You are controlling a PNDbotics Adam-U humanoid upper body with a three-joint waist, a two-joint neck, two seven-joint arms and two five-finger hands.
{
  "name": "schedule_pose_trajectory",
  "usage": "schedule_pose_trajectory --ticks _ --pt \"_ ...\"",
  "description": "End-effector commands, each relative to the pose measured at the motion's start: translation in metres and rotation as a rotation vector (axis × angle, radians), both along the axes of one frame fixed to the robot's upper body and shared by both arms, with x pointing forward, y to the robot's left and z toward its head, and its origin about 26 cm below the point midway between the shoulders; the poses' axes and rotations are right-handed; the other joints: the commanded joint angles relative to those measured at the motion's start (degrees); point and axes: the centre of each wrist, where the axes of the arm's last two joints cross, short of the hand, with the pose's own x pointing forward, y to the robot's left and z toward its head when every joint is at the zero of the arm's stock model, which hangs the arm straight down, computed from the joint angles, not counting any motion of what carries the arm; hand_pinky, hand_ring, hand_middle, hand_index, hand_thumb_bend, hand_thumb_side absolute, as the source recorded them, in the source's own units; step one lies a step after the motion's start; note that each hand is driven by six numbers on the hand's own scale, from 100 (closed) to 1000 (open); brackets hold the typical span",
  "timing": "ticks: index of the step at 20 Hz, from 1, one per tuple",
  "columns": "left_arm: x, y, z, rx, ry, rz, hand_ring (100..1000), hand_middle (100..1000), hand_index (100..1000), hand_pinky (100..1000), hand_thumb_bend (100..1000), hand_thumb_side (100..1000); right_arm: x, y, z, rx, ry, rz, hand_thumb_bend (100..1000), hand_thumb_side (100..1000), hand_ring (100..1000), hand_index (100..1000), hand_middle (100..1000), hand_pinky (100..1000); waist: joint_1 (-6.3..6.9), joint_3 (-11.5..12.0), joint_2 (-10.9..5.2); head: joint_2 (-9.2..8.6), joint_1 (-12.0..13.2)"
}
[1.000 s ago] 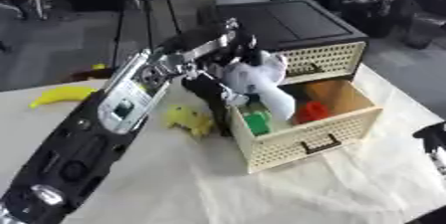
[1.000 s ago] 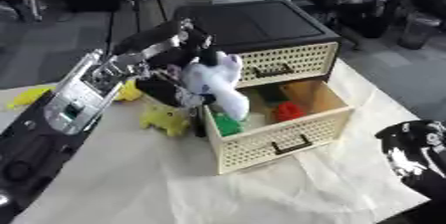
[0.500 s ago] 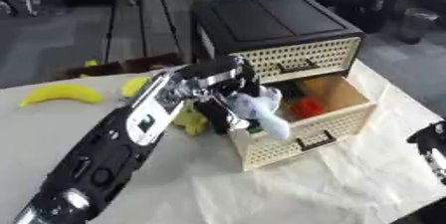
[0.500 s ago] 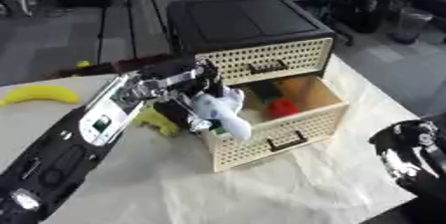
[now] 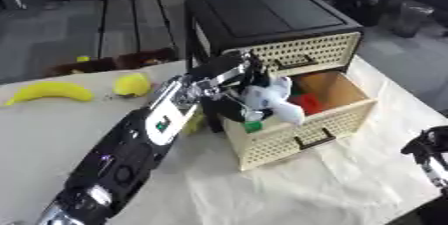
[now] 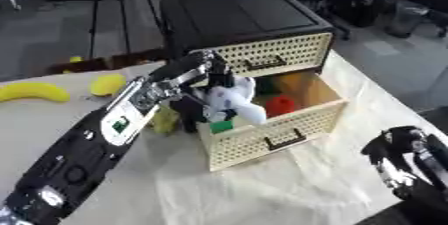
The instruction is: Pick up objects from table and place into drawer.
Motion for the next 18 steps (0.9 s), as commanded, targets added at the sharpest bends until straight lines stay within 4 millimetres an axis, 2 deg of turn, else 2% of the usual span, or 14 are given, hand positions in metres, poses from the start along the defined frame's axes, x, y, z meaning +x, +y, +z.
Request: schedule_pose_trajectory --ticks 1,2,3,4,5,8,10,13,15,18 --pt "-0.001 0.002 0.022 0.0 -0.161 0.029 461 555 638 572 292 141 0.001 0.002 0.015 -0.003 -0.04 0.019 100 841 240 567 341 100 -0.19 -0.4 -0.55 -0.94 0.5" --pt "0.0 0.003 0.02 0.011 -0.182 0.041 473 567 653 585 311 138 0.001 0.002 0.015 -0.001 -0.04 0.021 100 841 240 566 341 100 -0.16 -0.6 -0.5 -1.05 0.6" --pt "0.0 0.004 0.019 0.022 -0.198 0.049 499 590 679 608 437 166 0.001 0.003 0.015 0.001 -0.04 0.022 100 841 239 565 340 100 -0.14 -0.7 -0.47 -1.12 0.7" --pt "0.001 0.004 0.018 0.031 -0.214 0.055 515 604 696 623 505 187 0.001 0.003 0.015 0.001 -0.04 0.023 100 841 238 565 339 100 -0.11 -0.7 -0.45 -1.15 0.8" --pt "0.002 0.005 0.017 0.041 -0.229 0.06 528 616 707 636 637 247 0.001 0.003 0.015 0.001 -0.04 0.024 100 841 237 564 338 100 -0.09 -0.8 -0.43 -1.17 0.8" --pt "0.003 0.007 0.014 0.06 -0.259 0.068 557 645 727 661 829 332 0.001 0.003 0.016 0.001 -0.04 0.023 100 840 236 563 337 100 0.03 -0.9 -0.41 -1.17 0.9" --pt "0.004 0.008 0.012 0.074 -0.266 0.073 569 656 737 672 893 367 0.001 0.002 0.016 0.0 -0.039 0.022 100 840 235 563 336 100 0.1 -0.9 -0.39 -1.18 0.8" --pt "0.004 0.01 0.01 0.1 -0.274 0.085 583 670 750 685 942 407 0.001 0.001 0.016 -0.001 -0.039 0.019 100 840 235 562 336 100 0.15 -0.9 -0.37 -1.19 0.9" --pt "0.004 0.01 0.009 0.113 -0.281 0.095 595 677 754 696 1000 467 0.001 0.0 0.016 -0.001 -0.04 0.016 100 838 235 562 336 100 0.18 -0.8 -0.36 -1.2 0.9" --pt "0.004 0.01 0.009 0.105 -0.29 0.098 565 649 740 678 983 451 0.001 0.0 0.016 -0.002 -0.04 0.015 100 837 235 562 336 100 0.2 -0.7 -0.36 -1.15 0.8"
